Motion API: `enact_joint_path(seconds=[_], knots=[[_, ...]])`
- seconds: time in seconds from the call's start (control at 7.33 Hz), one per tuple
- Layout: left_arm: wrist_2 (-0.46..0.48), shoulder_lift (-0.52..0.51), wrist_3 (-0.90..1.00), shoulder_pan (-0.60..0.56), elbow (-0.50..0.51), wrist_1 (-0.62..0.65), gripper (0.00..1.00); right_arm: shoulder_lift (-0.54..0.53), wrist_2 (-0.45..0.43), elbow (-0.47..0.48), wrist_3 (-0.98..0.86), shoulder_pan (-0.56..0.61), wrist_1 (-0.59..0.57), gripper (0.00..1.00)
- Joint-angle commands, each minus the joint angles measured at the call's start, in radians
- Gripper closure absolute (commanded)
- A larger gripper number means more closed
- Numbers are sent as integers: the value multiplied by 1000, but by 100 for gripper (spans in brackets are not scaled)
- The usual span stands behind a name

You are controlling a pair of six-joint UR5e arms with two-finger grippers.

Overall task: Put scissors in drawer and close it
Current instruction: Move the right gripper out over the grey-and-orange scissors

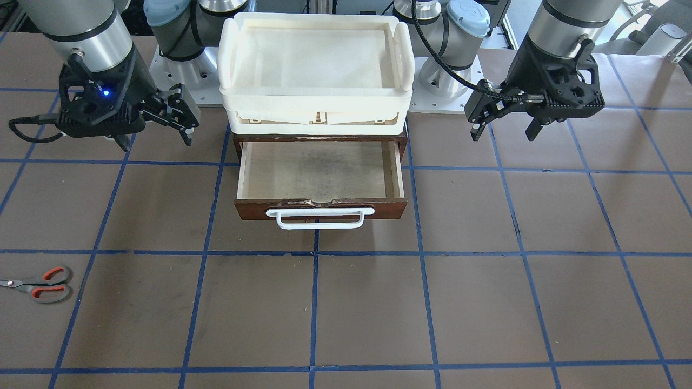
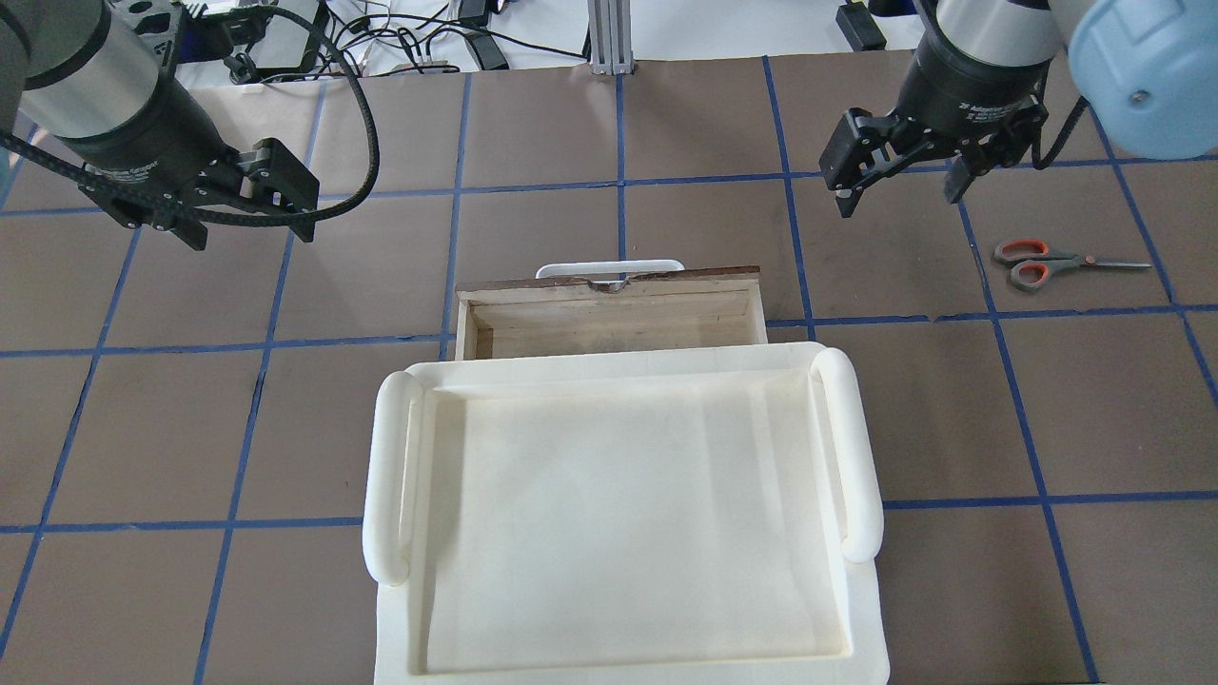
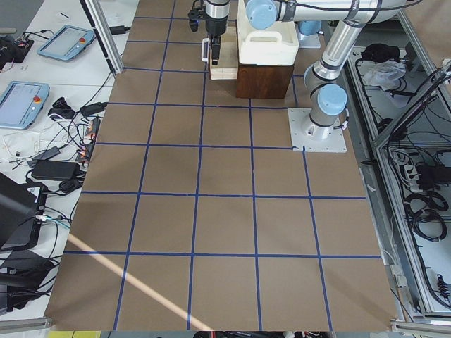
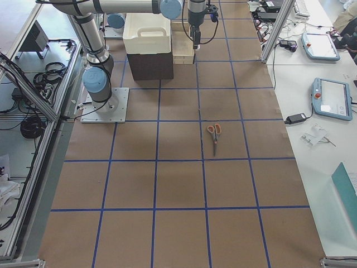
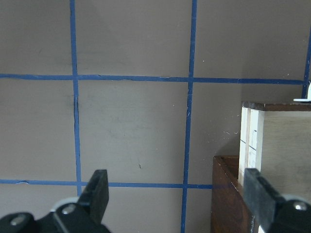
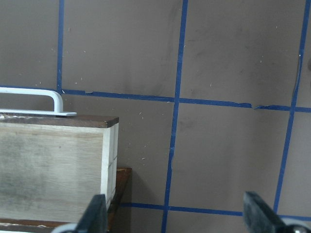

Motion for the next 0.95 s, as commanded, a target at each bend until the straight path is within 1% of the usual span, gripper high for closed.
enact_joint_path(seconds=[0.0,0.14,0.27,0.55,0.68,0.82], knots=[[0,0,0,0,0,-1,0,25,-2,79,-352,-149,-64,0],[0,0,0,0,0,0,0,57,-16,87,-510,-203,-98,0],[0,2,0,0,0,0,0,109,-41,87,-654,-263,-108,0],[1,2,0,0,0,-1,0,226,-41,87,-1025,-396,-265,0],[1,2,0,0,0,0,0,288,-39,87,-1197,-441,-363,0],[1,2,0,0,0,0,0,347,-32,87,-1328,-476,-432,0]])
